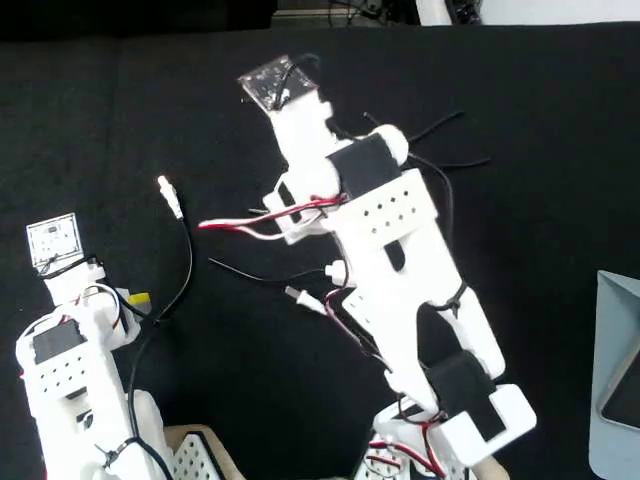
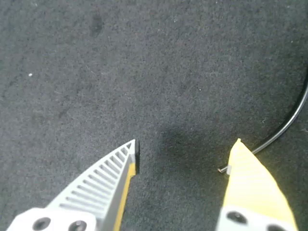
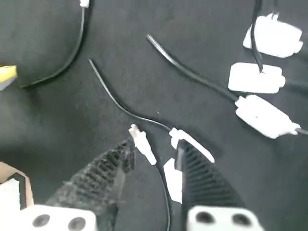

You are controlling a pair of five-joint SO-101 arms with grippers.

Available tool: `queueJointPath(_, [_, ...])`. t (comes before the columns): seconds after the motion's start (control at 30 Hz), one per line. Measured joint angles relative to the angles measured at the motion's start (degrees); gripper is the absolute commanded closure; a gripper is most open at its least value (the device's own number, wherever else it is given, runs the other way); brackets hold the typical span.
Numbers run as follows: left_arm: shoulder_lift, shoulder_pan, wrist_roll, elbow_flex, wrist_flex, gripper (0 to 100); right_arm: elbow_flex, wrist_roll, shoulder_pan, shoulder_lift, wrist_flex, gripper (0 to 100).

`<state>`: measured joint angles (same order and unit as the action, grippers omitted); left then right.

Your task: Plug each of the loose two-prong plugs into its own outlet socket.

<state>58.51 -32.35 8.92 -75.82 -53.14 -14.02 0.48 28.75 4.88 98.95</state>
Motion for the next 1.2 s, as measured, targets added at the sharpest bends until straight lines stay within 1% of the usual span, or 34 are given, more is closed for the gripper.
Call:
queueJointPath(0.1, [0.0,0.0,0.0,0.0,0.0,70,2.9,-1.1,-1.8,0.8,0.0,91.7])
queueJointPath(0.27, [0.0,0.0,0.0,0.0,0.0,70,15.4,-8.7,-1.9,2.8,-0.1,91.7])
queueJointPath(0.37, [0.0,0.0,0.0,0.0,0.0,70,22.3,-10.6,-1.9,5.1,-1.7,91.3])
queueJointPath(0.53, [0.0,0.0,0.0,0.0,0.0,70,35.1,-13.0,-1.9,9.8,-10.7,91.3])
queueJointPath(0.73, [0.0,0.0,0.0,0.0,0.0,70,47.4,-25.2,-1.9,11.1,-23.2,91.7])
queueJointPath(0.9, [0.0,0.0,0.0,0.0,0.0,70,53.7,-27.3,-1.9,11.3,-31.3,91.7])
queueJointPath(1.0, [0.0,0.0,0.0,0.0,0.0,70,54.0,-28.0,-1.9,11.3,-32.0,91.2])
queueJointPath(1.07, [0.0,0.0,0.0,0.0,0.0,70,54.0,-31.3,-1.9,11.3,-31.0,88.6])
queueJointPath(1.2, [0.0,0.0,0.0,0.0,0.0,70,54.1,-41.8,-1.9,11.3,-29.7,71.4])
